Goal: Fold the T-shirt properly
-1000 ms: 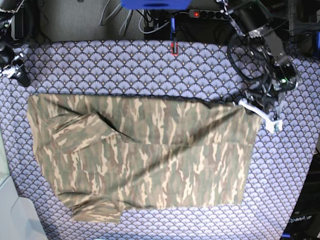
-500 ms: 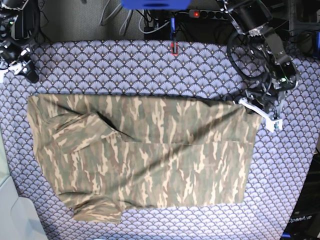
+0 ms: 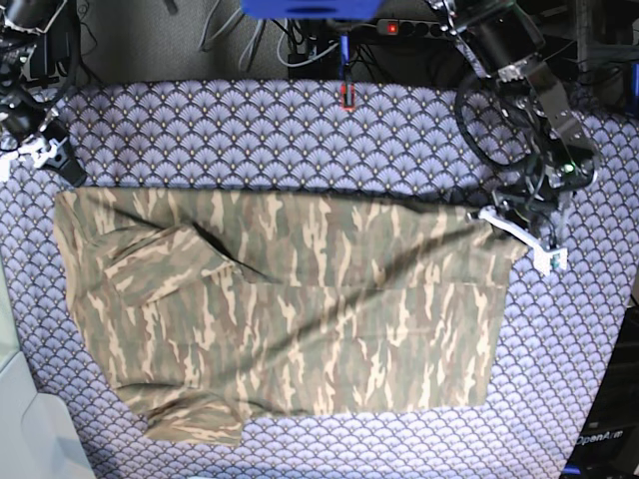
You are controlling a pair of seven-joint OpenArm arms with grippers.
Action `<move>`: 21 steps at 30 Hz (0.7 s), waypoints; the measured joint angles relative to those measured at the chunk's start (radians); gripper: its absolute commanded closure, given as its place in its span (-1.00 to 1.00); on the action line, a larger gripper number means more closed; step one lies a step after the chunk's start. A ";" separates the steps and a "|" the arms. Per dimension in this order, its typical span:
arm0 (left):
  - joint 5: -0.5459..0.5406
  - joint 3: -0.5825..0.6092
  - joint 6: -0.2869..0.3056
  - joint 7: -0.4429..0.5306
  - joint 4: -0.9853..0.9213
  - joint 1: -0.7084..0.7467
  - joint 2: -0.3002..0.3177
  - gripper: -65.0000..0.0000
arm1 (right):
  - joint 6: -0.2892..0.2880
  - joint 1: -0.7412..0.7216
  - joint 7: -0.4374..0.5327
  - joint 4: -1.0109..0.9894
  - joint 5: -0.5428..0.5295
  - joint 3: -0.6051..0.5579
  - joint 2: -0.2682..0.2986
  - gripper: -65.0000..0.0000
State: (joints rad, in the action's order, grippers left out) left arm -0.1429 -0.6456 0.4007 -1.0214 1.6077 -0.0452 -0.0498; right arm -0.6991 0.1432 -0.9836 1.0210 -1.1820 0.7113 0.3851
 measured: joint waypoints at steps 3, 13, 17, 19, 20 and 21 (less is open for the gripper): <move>0.000 0.000 0.000 -0.001 0.000 0.003 0.000 0.98 | -0.001 -0.034 0.007 -0.048 -0.004 -0.001 0.002 -0.20; 0.000 0.004 0.003 0.000 -0.002 0.003 0.000 0.98 | -0.014 -0.144 0.002 -0.242 -0.031 0.000 0.047 0.35; 0.000 0.003 0.003 0.000 0.003 0.003 0.000 0.98 | -0.014 -0.146 0.005 -0.245 -0.028 0.002 0.047 1.00; 0.000 0.001 0.003 0.000 0.003 0.003 0.000 0.98 | -0.014 -0.146 0.008 -0.246 -0.031 0.002 0.047 1.00; 0.000 0.001 0.003 -0.001 0.003 0.003 0.000 0.98 | -0.014 -0.146 0.008 -0.246 -0.031 0.002 0.047 1.00; 0.000 0.001 0.003 -0.001 0.003 0.003 0.000 0.98 | -0.014 -0.146 0.008 -0.246 -0.031 0.002 0.047 1.00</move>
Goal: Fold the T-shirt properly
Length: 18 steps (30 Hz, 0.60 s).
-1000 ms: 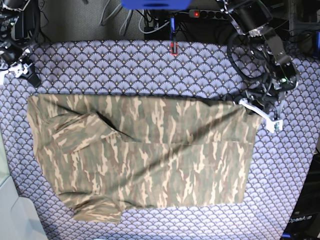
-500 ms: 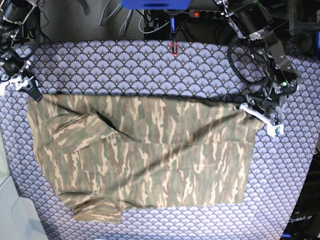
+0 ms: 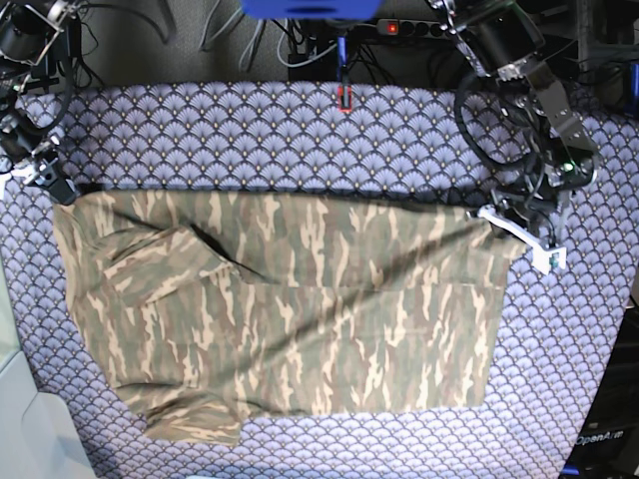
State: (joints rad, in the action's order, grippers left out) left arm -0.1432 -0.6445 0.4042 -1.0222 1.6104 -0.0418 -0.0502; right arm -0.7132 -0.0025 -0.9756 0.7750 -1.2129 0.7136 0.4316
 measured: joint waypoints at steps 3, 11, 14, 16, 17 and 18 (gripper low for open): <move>0.000 0.000 0.000 0.000 0.000 0.000 0.000 0.98 | 0.000 0.000 0.000 0.000 0.000 0.000 0.000 1.00; 0.000 0.000 0.000 -0.007 0.000 0.011 0.000 0.98 | -0.027 0.046 0.005 0.019 -0.033 0.059 -0.018 1.00; 0.000 -0.001 0.000 -0.008 0.001 0.011 0.001 0.98 | -0.020 0.096 -0.002 0.091 0.006 0.100 -0.038 1.00; 0.000 -0.001 0.000 -0.008 0.001 0.011 0.002 0.98 | -0.008 0.139 -0.004 0.140 0.014 0.135 -0.056 1.00; 0.000 -0.001 0.000 -0.006 0.001 0.011 0.002 0.98 | -0.001 0.155 -0.005 0.164 0.029 0.146 -0.062 1.00; 0.000 -0.001 0.000 -0.007 0.001 0.011 0.002 0.98 | 0.003 0.168 -0.011 0.179 0.031 0.151 -0.066 1.00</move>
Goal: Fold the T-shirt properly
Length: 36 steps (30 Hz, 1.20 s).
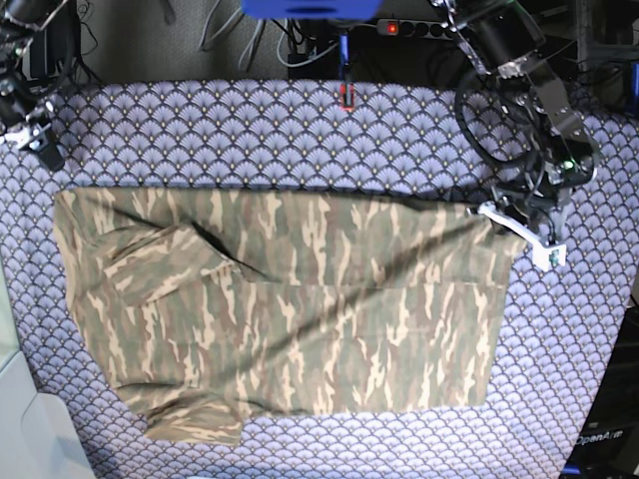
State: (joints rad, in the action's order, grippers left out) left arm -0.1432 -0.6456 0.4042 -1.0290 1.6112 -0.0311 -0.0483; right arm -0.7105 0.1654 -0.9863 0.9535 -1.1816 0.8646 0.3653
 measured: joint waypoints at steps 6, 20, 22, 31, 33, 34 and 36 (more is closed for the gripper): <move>0.000 0.000 0.000 -0.003 0.000 0.000 0.000 0.98 | 0.002 0.016 0.008 0.013 0.014 -0.001 -0.008 1.00; 0.000 0.001 0.000 -0.003 0.000 0.000 -0.002 0.98 | 0.004 -0.066 -0.079 -0.051 0.014 0.014 0.000 0.05; 0.000 0.001 0.000 -0.003 0.000 0.000 -0.002 0.98 | 0.004 -0.066 -0.082 -0.051 0.000 0.014 0.000 -0.03; -0.016 0.002 -0.001 -0.003 0.000 -0.008 -0.015 0.98 | 0.008 -0.114 -0.083 -0.057 0.014 -0.049 -0.002 -0.05; -0.066 0.005 0.000 -0.008 0.000 -0.008 -0.018 0.98 | 0.009 -0.130 -0.085 -0.057 0.022 -0.069 -0.002 -0.05; -0.080 0.005 0.000 -0.006 0.000 -0.008 -0.018 0.98 | 0.011 -0.134 -0.087 -0.058 0.023 -0.072 -0.002 -0.05; -0.102 0.005 0.000 -0.006 0.000 -0.007 -0.018 0.98 | 0.012 -0.135 -0.085 -0.058 0.023 -0.072 -0.002 -0.05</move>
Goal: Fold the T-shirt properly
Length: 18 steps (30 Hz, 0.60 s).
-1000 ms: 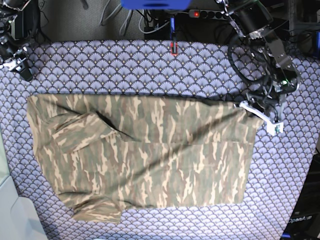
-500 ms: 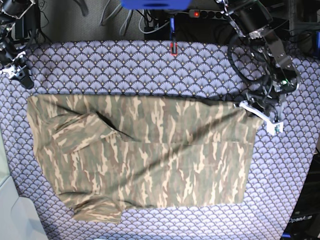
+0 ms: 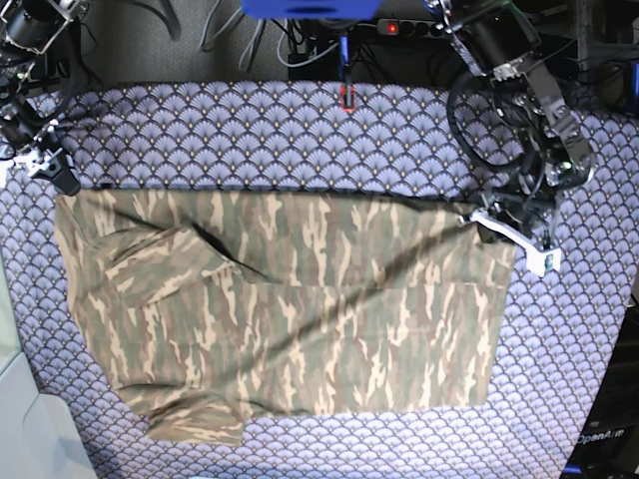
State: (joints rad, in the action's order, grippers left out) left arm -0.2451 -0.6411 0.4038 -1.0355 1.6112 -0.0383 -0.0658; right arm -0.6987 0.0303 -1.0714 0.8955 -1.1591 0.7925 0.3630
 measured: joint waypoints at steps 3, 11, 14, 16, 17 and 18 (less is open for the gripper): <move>-0.004 -0.004 0.000 -0.001 0.000 0.005 0.002 0.98 | 0.000 0.000 0.027 -0.004 0.004 -0.004 0.000 -0.05; -0.008 -0.005 -0.003 0.000 0.000 0.007 0.002 0.98 | 0.015 -0.088 0.053 -0.117 0.014 -0.086 0.040 -0.04; -0.013 -0.006 -0.004 0.010 0.006 0.037 0.002 0.98 | 0.015 -0.105 0.081 -0.151 0.010 -0.130 0.058 -0.04; 0.004 -0.006 -0.010 0.000 0.009 0.044 0.002 0.98 | 0.016 -0.118 0.090 -0.155 0.011 -0.154 0.061 -0.04; -0.005 -0.006 -0.007 0.000 0.016 0.043 0.002 0.98 | 0.019 -0.124 0.091 -0.156 0.011 -0.161 0.063 -0.03; -0.011 -0.005 -0.006 0.001 0.022 0.040 0.002 0.98 | 0.021 -0.129 0.089 -0.156 0.011 -0.168 0.064 -0.03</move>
State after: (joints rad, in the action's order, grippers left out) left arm -0.2565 -0.6460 0.3973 -1.0348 1.6329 0.0021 -0.0639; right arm -0.6781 -0.0990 -0.9825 0.7391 -1.1484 0.6247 0.4271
